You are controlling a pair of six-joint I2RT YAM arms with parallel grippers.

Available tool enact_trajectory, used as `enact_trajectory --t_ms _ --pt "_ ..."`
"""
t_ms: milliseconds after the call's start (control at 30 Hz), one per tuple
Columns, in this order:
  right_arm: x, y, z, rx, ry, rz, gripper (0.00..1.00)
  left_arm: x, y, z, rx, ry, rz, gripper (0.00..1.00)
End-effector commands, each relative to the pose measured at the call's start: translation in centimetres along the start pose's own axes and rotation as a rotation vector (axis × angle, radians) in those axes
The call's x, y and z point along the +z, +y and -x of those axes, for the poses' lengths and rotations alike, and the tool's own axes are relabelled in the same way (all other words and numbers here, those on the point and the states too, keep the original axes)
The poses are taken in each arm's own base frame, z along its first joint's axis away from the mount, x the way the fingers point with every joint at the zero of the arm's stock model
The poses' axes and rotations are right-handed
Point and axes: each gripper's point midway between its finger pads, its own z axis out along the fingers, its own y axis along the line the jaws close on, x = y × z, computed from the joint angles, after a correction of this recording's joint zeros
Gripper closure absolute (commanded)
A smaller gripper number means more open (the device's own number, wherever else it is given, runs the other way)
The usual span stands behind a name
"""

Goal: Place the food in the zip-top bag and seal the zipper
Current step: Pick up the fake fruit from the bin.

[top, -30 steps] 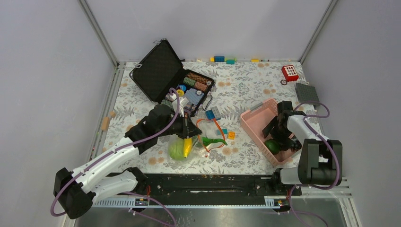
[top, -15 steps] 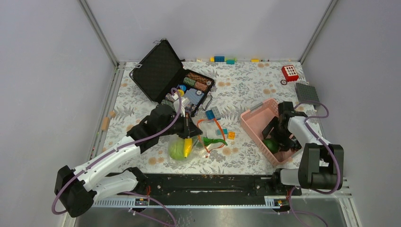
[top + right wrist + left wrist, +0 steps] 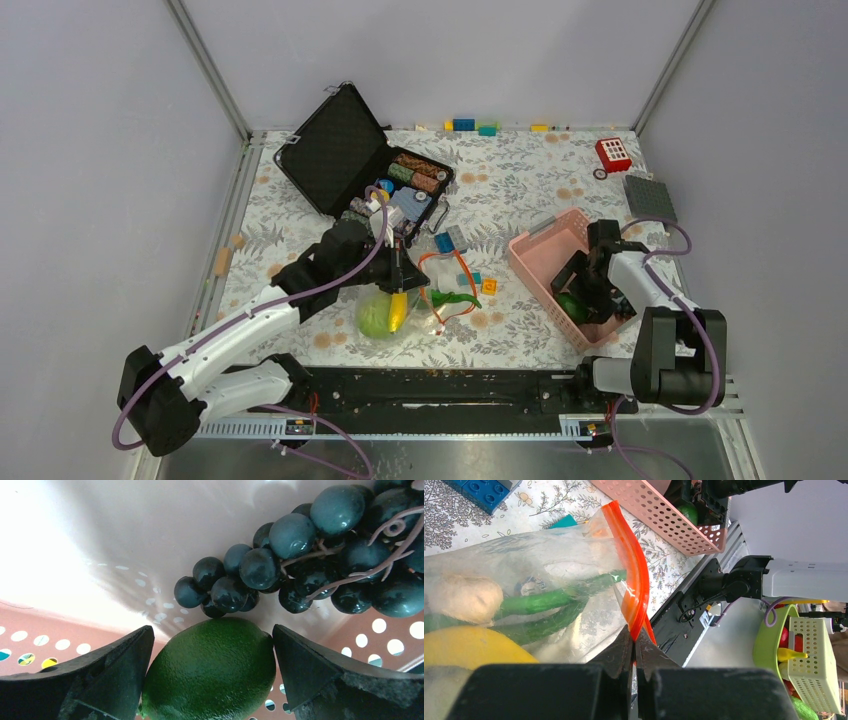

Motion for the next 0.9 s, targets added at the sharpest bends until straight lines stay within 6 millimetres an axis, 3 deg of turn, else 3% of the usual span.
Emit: enact_trajectory --t_ms 0,233,400,467,700,867 --pt "0.5 0.3 -0.6 -0.006 0.036 0.021 0.05 0.0 -1.0 0.9 0.038 -0.031 -0.044 1.00" --pt "0.4 0.7 -0.3 -0.003 0.019 0.045 0.21 0.0 -0.9 0.9 0.039 -0.035 -0.040 1.00" --pt "-1.0 0.9 0.6 0.007 -0.054 0.072 0.35 -0.1 -0.9 1.0 0.041 -0.041 -0.036 1.00" --pt "-1.9 0.7 1.3 0.012 -0.098 0.071 0.40 -0.2 -0.9 1.0 0.043 -0.040 -0.037 1.00" --pt "-6.5 0.2 3.7 0.017 -0.267 0.088 0.41 -0.3 -1.0 1.1 0.044 -0.045 -0.039 1.00" --pt "-10.5 3.3 3.6 -0.054 -0.321 0.323 0.41 -0.4 -1.3 1.3 0.041 -0.046 -0.047 1.00"
